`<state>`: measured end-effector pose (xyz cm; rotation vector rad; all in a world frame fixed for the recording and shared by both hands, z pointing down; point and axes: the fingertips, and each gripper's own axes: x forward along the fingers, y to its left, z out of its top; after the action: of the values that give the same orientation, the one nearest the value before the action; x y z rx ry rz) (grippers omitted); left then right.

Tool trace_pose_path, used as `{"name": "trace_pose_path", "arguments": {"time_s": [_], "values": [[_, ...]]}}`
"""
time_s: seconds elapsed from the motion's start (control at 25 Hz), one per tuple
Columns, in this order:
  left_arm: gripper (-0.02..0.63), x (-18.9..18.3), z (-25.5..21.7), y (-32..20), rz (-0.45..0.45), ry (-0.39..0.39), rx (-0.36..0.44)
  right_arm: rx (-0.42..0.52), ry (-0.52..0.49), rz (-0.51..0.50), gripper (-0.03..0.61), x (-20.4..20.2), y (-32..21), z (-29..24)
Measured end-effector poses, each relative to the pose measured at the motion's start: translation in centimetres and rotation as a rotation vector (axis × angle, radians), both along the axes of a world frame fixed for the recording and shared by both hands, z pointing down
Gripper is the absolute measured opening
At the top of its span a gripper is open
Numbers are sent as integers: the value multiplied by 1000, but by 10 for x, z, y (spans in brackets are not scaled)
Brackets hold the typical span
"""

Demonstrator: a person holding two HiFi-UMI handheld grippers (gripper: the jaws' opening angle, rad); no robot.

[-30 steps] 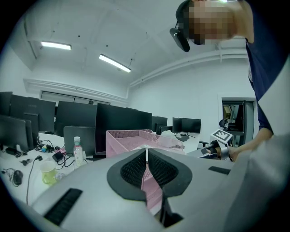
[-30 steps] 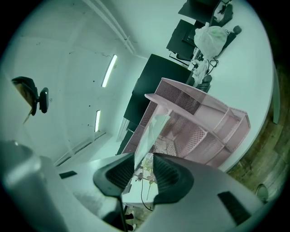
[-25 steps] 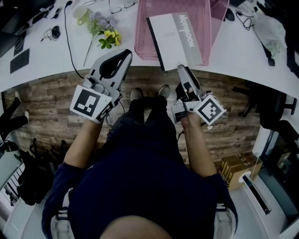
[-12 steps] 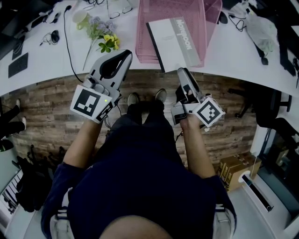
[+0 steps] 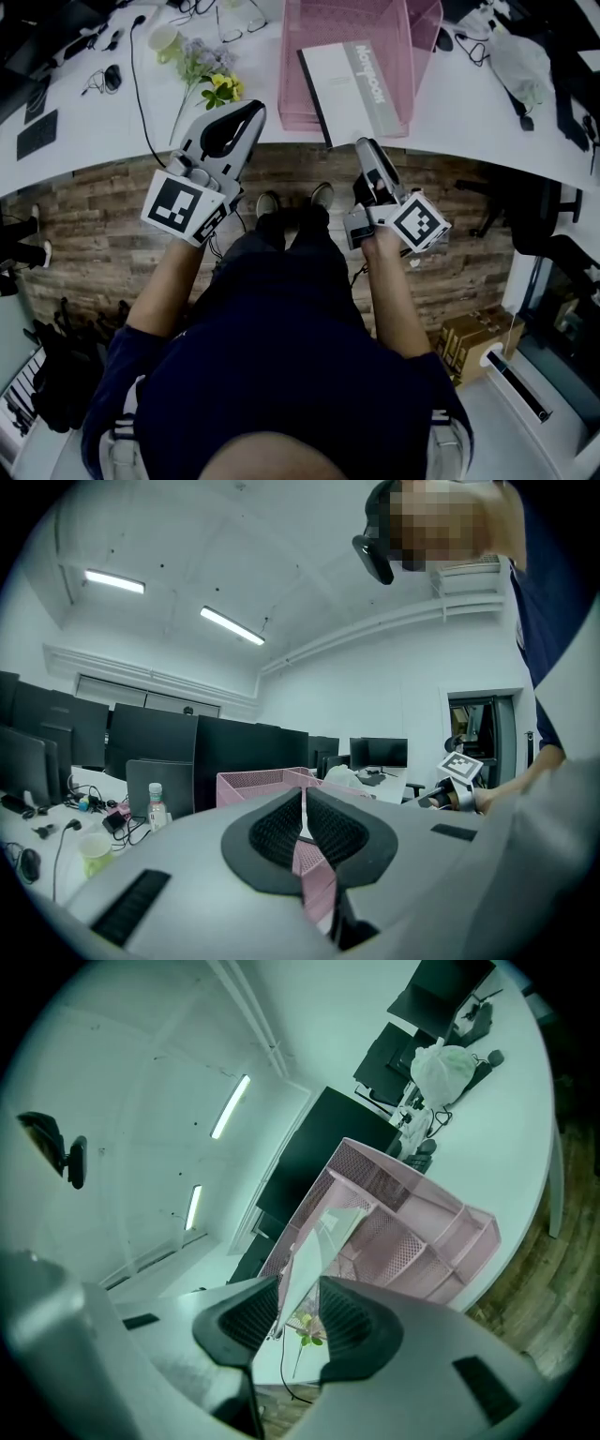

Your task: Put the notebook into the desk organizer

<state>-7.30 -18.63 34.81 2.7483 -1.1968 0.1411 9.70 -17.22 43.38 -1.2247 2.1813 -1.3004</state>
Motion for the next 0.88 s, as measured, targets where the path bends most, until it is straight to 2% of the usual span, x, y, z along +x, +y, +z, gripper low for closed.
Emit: {"name": "trace_pose_path", "arguments": {"time_s": [0.28, 0.88], "values": [[38, 1, -6, -5, 18, 10, 15, -26, 6, 25, 130, 2, 1, 7], [38, 1, -26, -6, 62, 40, 65, 21, 55, 97, 129, 14, 11, -17]]}}
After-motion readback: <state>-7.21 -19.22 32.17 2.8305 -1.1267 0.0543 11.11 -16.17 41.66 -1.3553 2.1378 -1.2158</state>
